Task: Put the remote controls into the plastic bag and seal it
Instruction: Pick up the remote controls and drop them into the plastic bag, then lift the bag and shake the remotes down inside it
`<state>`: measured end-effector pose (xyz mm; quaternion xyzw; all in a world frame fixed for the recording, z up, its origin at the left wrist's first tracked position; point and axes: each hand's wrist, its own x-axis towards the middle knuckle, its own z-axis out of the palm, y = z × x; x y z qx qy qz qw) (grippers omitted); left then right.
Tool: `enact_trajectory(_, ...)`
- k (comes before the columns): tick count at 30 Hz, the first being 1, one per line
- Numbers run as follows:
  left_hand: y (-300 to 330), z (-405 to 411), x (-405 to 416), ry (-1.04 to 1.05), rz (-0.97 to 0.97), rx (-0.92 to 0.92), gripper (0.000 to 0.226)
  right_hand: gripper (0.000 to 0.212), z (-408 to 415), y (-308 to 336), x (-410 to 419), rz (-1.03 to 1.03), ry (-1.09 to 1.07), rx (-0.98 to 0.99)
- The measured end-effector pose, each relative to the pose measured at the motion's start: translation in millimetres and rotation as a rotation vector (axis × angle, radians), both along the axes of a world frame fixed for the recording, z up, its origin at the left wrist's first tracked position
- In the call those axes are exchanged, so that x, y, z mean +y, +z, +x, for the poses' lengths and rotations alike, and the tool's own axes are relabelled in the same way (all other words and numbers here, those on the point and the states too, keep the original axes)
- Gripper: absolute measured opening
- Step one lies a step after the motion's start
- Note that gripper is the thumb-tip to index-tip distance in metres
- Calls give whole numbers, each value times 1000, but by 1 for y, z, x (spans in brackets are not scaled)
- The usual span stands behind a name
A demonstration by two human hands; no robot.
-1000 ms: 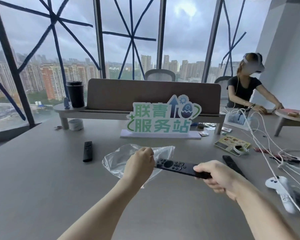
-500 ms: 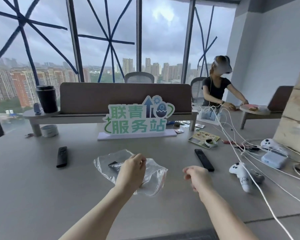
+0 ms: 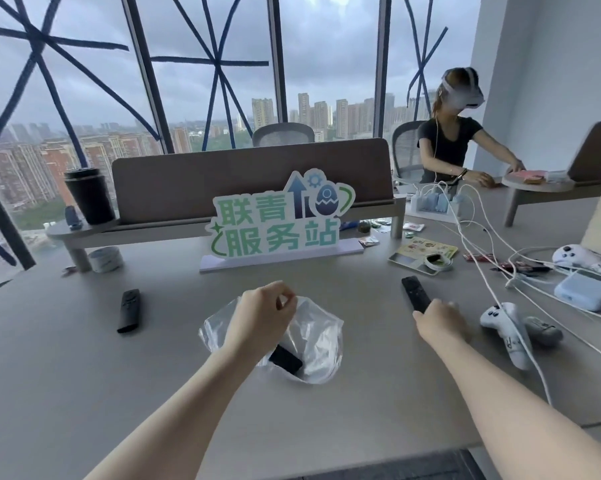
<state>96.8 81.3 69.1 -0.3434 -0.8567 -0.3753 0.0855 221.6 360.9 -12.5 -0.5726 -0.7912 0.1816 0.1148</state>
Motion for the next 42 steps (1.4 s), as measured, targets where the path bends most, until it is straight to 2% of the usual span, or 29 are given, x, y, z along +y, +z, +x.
enact_trajectory(2, -9, -2, -2, -5, -45, -11, 10, 31, -2, -1, 0, -26, 25, 22)
enact_trajectory(4, -15, -3, -3, -17, -82, -12, 11, 23, -2, 4, -2, -161, 84, 161)
enact_trajectory(6, -19, -3, -3, -13, -94, -15, 12, 14, 3, 17, -12, -462, 143, 469)
enact_trajectory(8, -20, -5, -2, 21, -89, -26, 14, 23, 16, 39, -24, -769, 257, 708)
enact_trajectory(10, -20, -7, -2, 54, -67, -40, 17, 27, 33, 64, -39, -987, 443, 716)
enact_trajectory(12, -18, -7, -3, 64, -35, -49, 18, 19, 47, 87, -60, -1073, 617, 571)
enact_trajectory(15, -15, -3, -4, 61, 8, -56, 18, 12, 43, 101, -101, -1016, 738, 338)
enact_trajectory(17, -13, 0, -7, 60, 36, -72, 18, 12, 24, 96, -131, -933, 731, 310)
enact_trajectory(21, -9, -3, -23, 75, 103, -118, 17, 20, -5, 71, -174, -824, 675, 526)
enact_trajectory(25, -4, -28, -60, 142, 194, -196, 18, 25, -12, 67, -191, -510, 575, 660)
enact_trajectory(28, 5, -53, -94, 187, 326, -286, 19, 29, -21, 73, -193, -459, 515, 847)
enact_trajectory(30, 21, -71, -118, 219, 424, -309, 17, 29, -35, 75, -199, -443, 486, 891)
enact_trajectory(36, 81, -124, -181, 305, 620, -196, 21, 23, -114, 70, -247, -448, 545, 792)
enact_trajectory(42, 108, -161, -248, 458, 636, -79, 14, 17, -208, 56, -310, -419, 730, 569)
